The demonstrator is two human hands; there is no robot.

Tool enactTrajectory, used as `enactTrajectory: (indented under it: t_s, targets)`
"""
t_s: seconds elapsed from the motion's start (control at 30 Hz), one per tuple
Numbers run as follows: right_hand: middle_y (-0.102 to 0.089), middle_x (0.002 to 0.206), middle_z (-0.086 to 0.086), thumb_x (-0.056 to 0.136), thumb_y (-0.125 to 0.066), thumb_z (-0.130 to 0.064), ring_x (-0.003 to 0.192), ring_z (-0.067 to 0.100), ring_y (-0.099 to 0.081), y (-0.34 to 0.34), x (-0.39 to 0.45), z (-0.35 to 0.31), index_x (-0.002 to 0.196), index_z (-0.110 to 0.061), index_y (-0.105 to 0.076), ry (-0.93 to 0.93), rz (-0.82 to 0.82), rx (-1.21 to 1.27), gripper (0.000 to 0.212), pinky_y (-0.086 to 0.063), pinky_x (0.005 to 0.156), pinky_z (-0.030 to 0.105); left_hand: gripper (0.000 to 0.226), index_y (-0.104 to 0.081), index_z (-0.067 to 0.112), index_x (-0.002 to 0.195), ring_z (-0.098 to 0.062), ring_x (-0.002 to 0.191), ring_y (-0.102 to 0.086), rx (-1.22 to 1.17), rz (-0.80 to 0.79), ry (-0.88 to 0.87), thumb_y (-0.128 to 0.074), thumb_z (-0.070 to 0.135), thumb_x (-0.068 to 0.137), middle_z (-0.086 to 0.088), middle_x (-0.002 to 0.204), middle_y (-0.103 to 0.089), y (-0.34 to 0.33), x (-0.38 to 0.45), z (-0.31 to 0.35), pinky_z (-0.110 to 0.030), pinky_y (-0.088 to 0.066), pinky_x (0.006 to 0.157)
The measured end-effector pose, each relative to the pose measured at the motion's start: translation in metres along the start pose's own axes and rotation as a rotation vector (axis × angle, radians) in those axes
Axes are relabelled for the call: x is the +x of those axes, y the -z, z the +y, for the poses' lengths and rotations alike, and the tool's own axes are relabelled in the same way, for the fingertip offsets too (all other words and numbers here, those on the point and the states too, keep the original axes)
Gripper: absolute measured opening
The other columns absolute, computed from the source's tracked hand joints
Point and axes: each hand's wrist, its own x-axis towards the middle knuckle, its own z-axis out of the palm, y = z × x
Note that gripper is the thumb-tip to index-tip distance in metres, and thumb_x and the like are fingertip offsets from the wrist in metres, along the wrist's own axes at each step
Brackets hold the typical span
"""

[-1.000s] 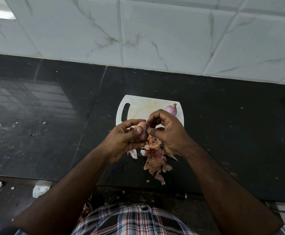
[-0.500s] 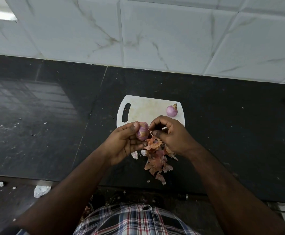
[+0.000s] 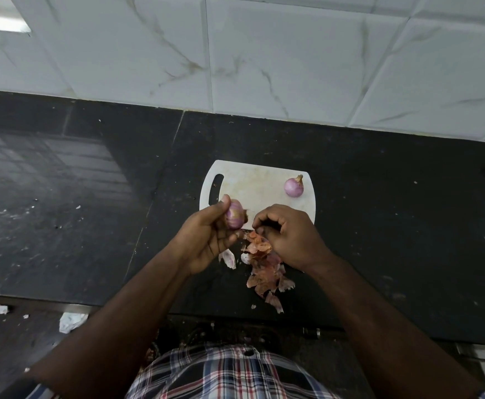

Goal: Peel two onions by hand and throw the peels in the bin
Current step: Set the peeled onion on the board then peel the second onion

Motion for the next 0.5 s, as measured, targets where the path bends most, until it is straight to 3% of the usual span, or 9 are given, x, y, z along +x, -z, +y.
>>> enactTrajectory:
  t_s: [0.1,0.17,0.23,0.3,0.37,0.5]
  targets:
    - [-0.071,0.111,-0.006,0.084,-0.067,0.003,0.108,0.006,-0.063,0.0,0.0,0.003,0.102,-0.018,-0.078,-0.076,-0.079,-0.045,0.03,-0.049,0.096,0.025,0.043,-0.062,0.005,0.12,-0.019,0.064,-0.066,0.04,0.008,-0.025,-0.064,0.036,0.091,-0.015,0.097,-0.069,0.003,-0.001,0.001,-0.023,-0.058,0.053]
    - [-0.07,0.12,-0.007,0.089,-0.068,-0.005,0.113,0.004,-0.061,0.001,0.001,-0.003,0.111,-0.02,-0.076,-0.13,-0.018,-0.008,0.028,-0.047,0.101,0.023,0.037,-0.062,0.01,0.125,-0.02,0.065,-0.066,0.05,-0.014,-0.036,-0.061,0.031,0.095,-0.013,0.094,-0.068,0.002,-0.002,-0.002,-0.024,-0.059,0.056]
    - [-0.074,0.107,-0.009,0.09,-0.071,-0.022,0.097,-0.001,-0.066,0.002,0.004,-0.012,0.11,-0.022,-0.076,-0.181,0.078,0.064,0.021,-0.053,0.09,0.022,0.035,-0.063,0.01,0.125,-0.02,0.067,-0.066,0.073,-0.032,-0.045,-0.059,0.029,0.096,-0.012,0.093,-0.068,-0.001,-0.003,-0.004,-0.024,-0.06,0.058]
    - [-0.075,0.095,-0.013,0.085,-0.076,-0.036,0.084,-0.001,-0.068,0.001,0.007,-0.019,0.108,-0.026,-0.076,-0.234,0.043,0.126,0.025,-0.057,0.079,0.023,0.039,-0.063,0.01,0.124,-0.019,0.068,-0.067,0.106,-0.044,-0.059,-0.062,0.032,0.092,-0.01,0.091,-0.069,-0.002,-0.002,-0.005,-0.025,-0.06,0.06]
    - [-0.076,0.09,-0.011,0.079,-0.082,-0.036,0.082,0.002,-0.07,-0.004,0.007,-0.021,0.104,-0.026,-0.076,-0.269,0.001,0.204,0.028,-0.059,0.079,0.029,0.041,-0.062,0.011,0.123,-0.019,0.069,-0.068,0.135,-0.05,-0.071,-0.064,0.035,0.089,-0.009,0.089,-0.07,-0.003,-0.003,-0.005,-0.026,-0.059,0.06]
    - [-0.077,0.092,-0.004,0.075,-0.086,-0.025,0.088,0.011,-0.073,-0.01,0.009,-0.016,0.099,-0.021,-0.078,-0.312,0.069,0.416,0.026,-0.06,0.086,0.04,0.041,-0.064,0.011,0.122,-0.019,0.074,-0.068,0.121,-0.059,-0.092,-0.066,0.032,0.087,-0.01,0.093,-0.07,-0.004,-0.004,-0.002,-0.027,-0.059,0.061]
